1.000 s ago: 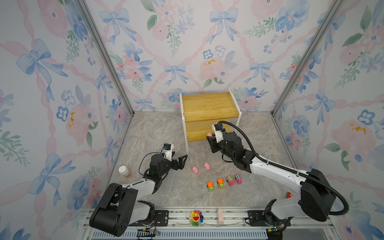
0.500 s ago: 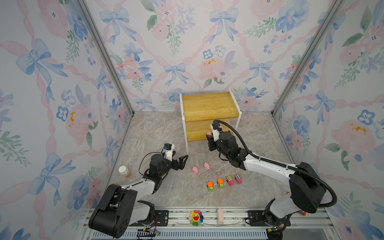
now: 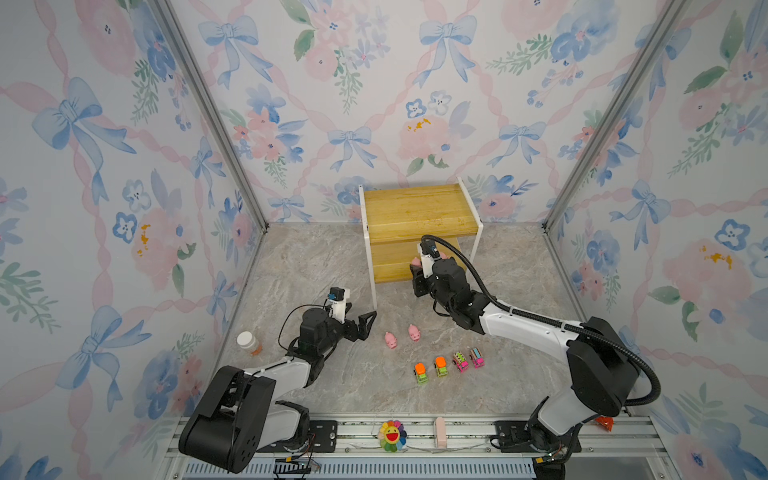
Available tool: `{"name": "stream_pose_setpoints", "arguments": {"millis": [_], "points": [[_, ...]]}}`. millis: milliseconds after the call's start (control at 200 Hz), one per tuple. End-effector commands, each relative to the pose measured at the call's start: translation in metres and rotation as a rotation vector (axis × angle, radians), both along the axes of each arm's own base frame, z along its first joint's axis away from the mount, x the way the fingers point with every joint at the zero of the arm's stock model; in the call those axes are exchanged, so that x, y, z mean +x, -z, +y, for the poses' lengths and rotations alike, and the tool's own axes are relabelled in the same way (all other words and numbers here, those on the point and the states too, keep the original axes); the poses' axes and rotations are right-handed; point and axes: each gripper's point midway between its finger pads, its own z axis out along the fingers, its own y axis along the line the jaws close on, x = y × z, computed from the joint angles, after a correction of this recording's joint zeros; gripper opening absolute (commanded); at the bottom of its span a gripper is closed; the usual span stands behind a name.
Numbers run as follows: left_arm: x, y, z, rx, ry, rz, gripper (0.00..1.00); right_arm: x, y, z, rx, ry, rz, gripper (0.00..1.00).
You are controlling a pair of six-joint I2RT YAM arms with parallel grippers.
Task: Place and organize the plastic toys onto the shelf
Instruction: 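Lower the held pig onto the lower wooden shelf beside the first pig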
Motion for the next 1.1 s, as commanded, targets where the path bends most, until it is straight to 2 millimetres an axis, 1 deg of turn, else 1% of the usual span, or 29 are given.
{"name": "stream_pose_setpoints", "arguments": {"millis": [0, 310, 500, 510, 525, 620, 780, 910, 1095], "points": [[0.001, -0.006, -0.005, 0.005, 0.029, -0.03, 0.98, 0.01, -0.014, -0.001, 0.012, 0.029, -0.046, 0.32], [0.0, -0.006, -0.005, 0.007, 0.03, -0.035, 0.98, 0.014, -0.008, 0.0, -0.004, 0.039, -0.041, 0.32], [-0.001, -0.007, -0.005, 0.005, 0.032, -0.035, 0.98, 0.015, -0.01, 0.0, -0.004, 0.045, -0.044, 0.32], [-0.001, -0.007, -0.005, 0.004, 0.032, -0.034, 0.98, 0.017, 0.0, 0.001, -0.019, 0.044, -0.03, 0.32], [-0.001, -0.007, -0.005, 0.004, 0.032, -0.035, 0.98, 0.017, 0.002, 0.002, -0.023, 0.044, -0.025, 0.32], [-0.001, -0.007, -0.005, 0.003, 0.03, -0.037, 0.98, 0.018, 0.006, 0.003, -0.033, 0.044, -0.018, 0.35], [-0.002, -0.009, -0.004, 0.002, 0.026, -0.045, 0.98, 0.019, 0.013, 0.004, -0.045, 0.042, -0.009, 0.35], [-0.003, -0.011, -0.002, 0.004, 0.018, -0.053, 0.98, 0.019, 0.013, 0.004, -0.045, 0.043, -0.009, 0.35], [-0.003, -0.011, -0.003, 0.002, 0.023, -0.053, 0.98, 0.019, 0.012, -0.002, -0.048, 0.062, -0.016, 0.35]]}}
